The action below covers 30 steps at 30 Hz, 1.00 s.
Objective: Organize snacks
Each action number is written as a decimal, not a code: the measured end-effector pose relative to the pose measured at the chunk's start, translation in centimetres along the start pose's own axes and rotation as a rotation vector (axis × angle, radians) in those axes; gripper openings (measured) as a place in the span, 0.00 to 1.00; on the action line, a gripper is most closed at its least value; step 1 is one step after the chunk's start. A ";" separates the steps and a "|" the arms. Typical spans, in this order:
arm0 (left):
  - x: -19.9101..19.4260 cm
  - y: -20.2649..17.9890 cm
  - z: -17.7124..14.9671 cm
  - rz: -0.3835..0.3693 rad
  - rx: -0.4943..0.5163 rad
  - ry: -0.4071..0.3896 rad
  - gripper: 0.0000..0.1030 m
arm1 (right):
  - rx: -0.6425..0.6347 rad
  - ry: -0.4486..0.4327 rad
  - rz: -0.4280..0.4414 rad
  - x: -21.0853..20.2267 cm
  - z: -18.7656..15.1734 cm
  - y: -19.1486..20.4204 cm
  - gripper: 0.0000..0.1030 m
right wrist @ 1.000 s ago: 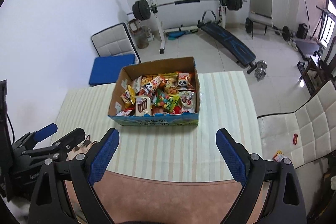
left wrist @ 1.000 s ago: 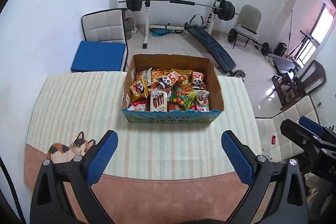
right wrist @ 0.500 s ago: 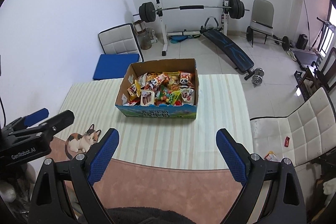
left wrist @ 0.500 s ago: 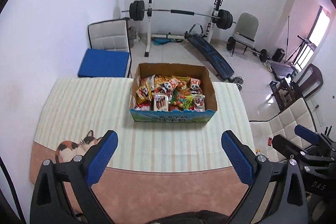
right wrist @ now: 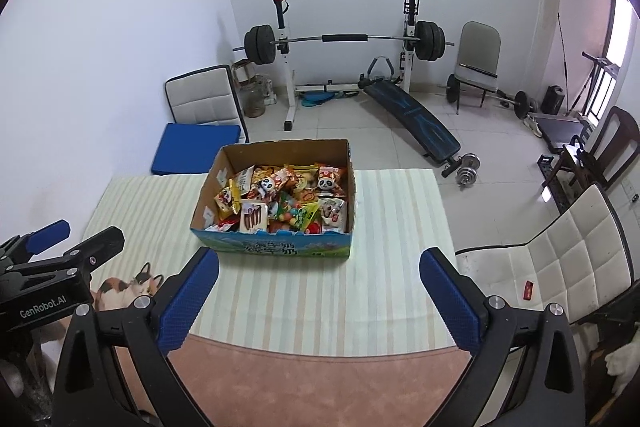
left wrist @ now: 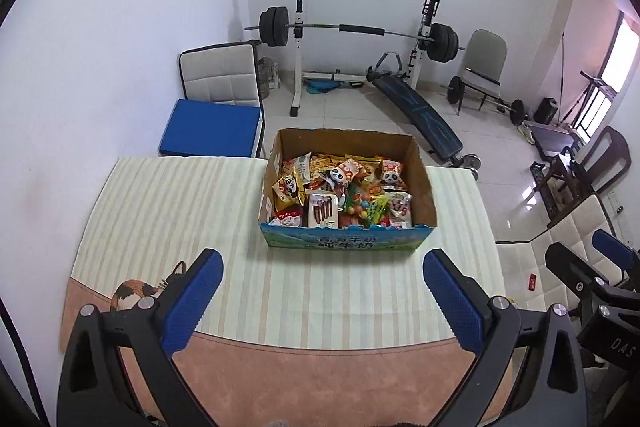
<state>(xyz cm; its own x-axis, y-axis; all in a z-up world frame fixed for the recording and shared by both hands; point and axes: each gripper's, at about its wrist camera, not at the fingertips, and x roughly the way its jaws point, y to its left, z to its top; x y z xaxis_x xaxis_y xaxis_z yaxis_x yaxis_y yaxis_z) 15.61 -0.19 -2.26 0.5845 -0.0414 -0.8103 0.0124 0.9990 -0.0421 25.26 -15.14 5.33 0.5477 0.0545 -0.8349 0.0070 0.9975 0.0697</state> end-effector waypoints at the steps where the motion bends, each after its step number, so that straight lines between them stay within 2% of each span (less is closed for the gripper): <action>1: 0.5 0.1 0.1 0.009 -0.001 -0.001 1.00 | 0.002 0.002 0.001 0.5 0.1 -0.1 1.00; 9: 4.2 0.4 0.6 0.031 -0.001 0.019 1.00 | 0.006 0.011 -0.029 4.8 1.5 0.0 1.00; 19: 6.4 -0.1 1.3 0.050 0.020 0.013 1.00 | 0.021 0.040 -0.051 9.0 2.4 -0.3 1.00; 30: 7.5 -0.3 2.0 0.046 0.014 0.011 1.00 | 0.028 0.052 -0.056 10.3 2.3 -0.7 1.00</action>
<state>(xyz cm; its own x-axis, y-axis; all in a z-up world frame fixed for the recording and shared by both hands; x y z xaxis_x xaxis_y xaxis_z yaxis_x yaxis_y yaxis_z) 21.62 -0.79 -7.21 0.5754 0.0041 -0.8178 -0.0024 1.0000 0.0033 32.78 -15.36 -2.04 0.5019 0.0012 -0.8649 0.0607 0.9975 0.0365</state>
